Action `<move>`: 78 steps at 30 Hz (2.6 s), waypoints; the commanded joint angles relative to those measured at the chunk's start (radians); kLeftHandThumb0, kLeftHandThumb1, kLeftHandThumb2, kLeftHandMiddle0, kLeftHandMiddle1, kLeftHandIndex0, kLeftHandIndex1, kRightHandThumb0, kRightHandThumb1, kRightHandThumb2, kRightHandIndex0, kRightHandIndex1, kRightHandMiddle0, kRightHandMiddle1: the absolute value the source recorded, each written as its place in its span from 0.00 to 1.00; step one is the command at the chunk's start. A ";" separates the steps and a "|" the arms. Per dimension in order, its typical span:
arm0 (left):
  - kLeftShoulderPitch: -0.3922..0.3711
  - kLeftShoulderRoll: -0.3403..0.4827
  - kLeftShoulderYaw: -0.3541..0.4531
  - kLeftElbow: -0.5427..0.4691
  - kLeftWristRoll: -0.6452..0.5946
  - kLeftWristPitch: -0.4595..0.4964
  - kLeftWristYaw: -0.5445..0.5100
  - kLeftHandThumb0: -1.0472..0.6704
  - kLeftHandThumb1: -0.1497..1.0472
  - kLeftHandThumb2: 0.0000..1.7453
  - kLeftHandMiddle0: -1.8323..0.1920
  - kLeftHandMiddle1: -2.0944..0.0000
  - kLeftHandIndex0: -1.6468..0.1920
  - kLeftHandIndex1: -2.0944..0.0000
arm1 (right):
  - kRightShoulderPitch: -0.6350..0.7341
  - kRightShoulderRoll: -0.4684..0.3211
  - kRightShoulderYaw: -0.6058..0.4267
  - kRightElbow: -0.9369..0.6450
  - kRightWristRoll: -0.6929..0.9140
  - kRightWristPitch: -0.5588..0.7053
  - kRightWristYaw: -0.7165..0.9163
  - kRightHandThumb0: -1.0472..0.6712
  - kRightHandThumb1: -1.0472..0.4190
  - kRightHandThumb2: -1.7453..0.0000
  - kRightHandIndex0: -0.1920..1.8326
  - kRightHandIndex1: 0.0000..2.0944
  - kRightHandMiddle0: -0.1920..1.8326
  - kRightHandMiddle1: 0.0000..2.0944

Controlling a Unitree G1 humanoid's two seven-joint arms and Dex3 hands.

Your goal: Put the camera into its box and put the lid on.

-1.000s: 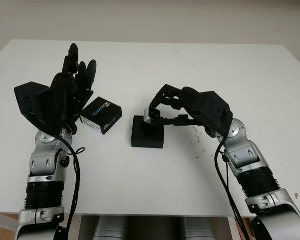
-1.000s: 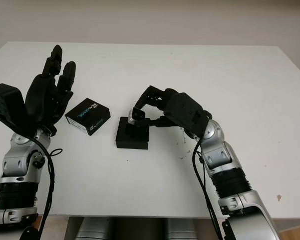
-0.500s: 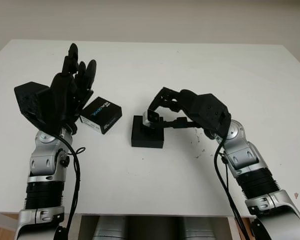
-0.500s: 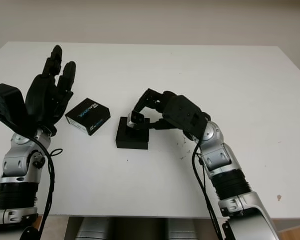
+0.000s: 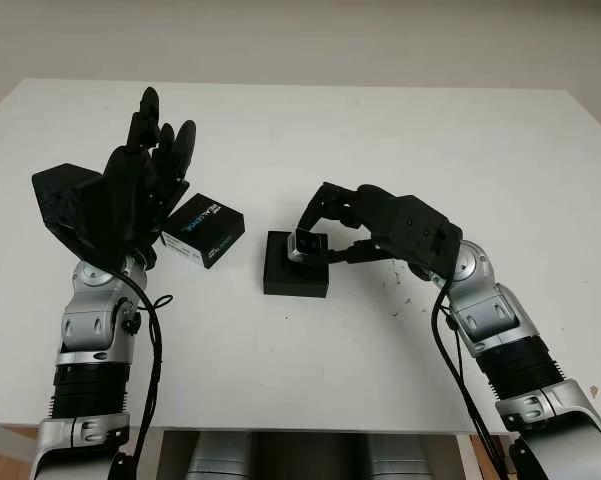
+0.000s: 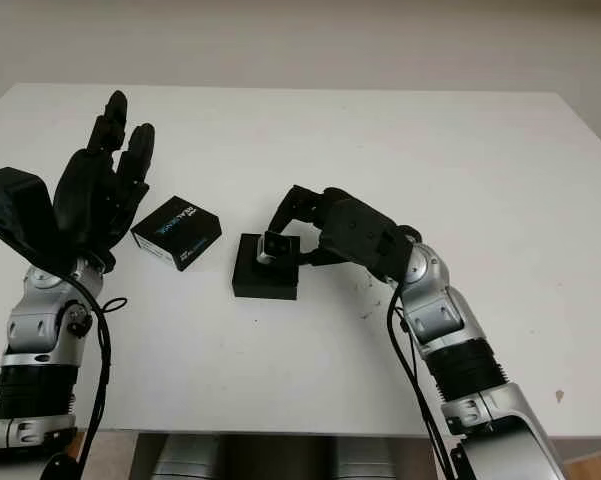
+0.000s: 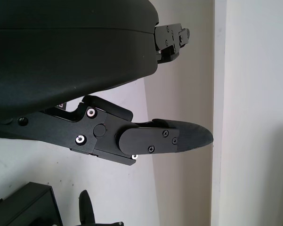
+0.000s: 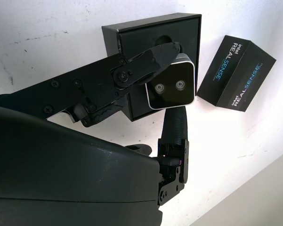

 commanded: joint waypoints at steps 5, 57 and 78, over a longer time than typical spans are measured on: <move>0.005 -0.002 -0.002 -0.019 0.003 -0.007 0.003 0.23 1.00 0.22 0.96 0.97 0.96 0.97 | 0.002 -0.015 0.011 -0.023 -0.024 0.018 0.005 0.37 0.04 0.97 0.26 0.03 0.23 0.82; 0.012 -0.015 -0.003 -0.035 -0.001 -0.002 0.011 0.22 1.00 0.21 0.95 0.97 0.96 0.97 | 0.051 -0.021 0.077 -0.096 -0.202 0.015 -0.063 0.36 0.02 0.97 0.28 0.03 0.23 0.79; 0.014 -0.015 -0.003 -0.040 -0.002 0.005 0.012 0.23 1.00 0.21 0.95 0.97 0.96 0.97 | 0.063 0.035 0.056 -0.060 -0.107 0.082 -0.094 0.36 0.03 0.97 0.28 0.03 0.22 0.83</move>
